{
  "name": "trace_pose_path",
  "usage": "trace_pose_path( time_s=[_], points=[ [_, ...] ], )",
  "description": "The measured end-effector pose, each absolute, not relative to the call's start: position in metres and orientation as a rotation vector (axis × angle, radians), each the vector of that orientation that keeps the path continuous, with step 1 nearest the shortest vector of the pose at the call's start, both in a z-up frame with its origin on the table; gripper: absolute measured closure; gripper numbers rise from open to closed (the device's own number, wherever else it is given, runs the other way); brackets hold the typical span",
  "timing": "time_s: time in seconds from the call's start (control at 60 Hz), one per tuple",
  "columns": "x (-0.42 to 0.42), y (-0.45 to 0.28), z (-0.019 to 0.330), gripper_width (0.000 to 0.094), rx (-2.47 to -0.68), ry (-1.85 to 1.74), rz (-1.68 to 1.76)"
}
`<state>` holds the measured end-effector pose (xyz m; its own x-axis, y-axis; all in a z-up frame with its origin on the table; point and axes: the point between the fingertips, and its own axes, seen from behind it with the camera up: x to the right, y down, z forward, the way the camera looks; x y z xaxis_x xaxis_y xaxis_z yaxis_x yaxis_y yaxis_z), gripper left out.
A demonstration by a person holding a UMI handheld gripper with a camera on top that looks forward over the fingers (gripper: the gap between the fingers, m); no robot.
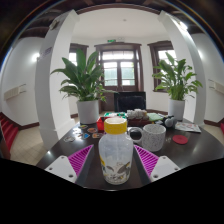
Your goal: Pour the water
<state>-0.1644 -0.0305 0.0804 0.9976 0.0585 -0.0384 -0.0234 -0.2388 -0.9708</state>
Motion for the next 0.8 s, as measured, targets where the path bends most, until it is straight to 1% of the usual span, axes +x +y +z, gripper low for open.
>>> trace_pose_path(
  time_s=[0.067, 0.167, 0.183, 0.217, 0.25, 0.267, 0.35, 0.417, 0.633, 0.717, 0.8],
  points=[
    [-0.163, -0.023, 0.076, 0.0151, -1.814, -0.02, 0.073],
    [-0.168, -0.017, 0.072, 0.0187, -1.803, -0.013, 0.101],
    [-0.166, -0.016, 0.071, 0.0225, -1.8, -0.006, 0.094],
    [-0.161, -0.015, 0.07, 0.0354, -1.793, 0.004, 0.068],
    [-0.161, -0.016, 0.071, 0.0354, -1.785, -0.007, 0.059],
    [-0.161, -0.016, 0.071, 0.0391, -1.781, -0.009, 0.062],
    [-0.159, -0.016, 0.071, 0.0472, -1.775, -0.002, 0.076],
    [-0.161, -0.015, 0.071, 0.0497, -1.771, -0.004, 0.074],
    [-0.16, -0.013, 0.071, 0.0497, -1.79, 0.021, 0.075],
    [-0.167, -0.005, 0.074, 0.0497, -1.806, 0.082, 0.145],
    [-0.178, 0.014, 0.089, 0.0497, -1.796, 0.203, 0.278]
  ],
)
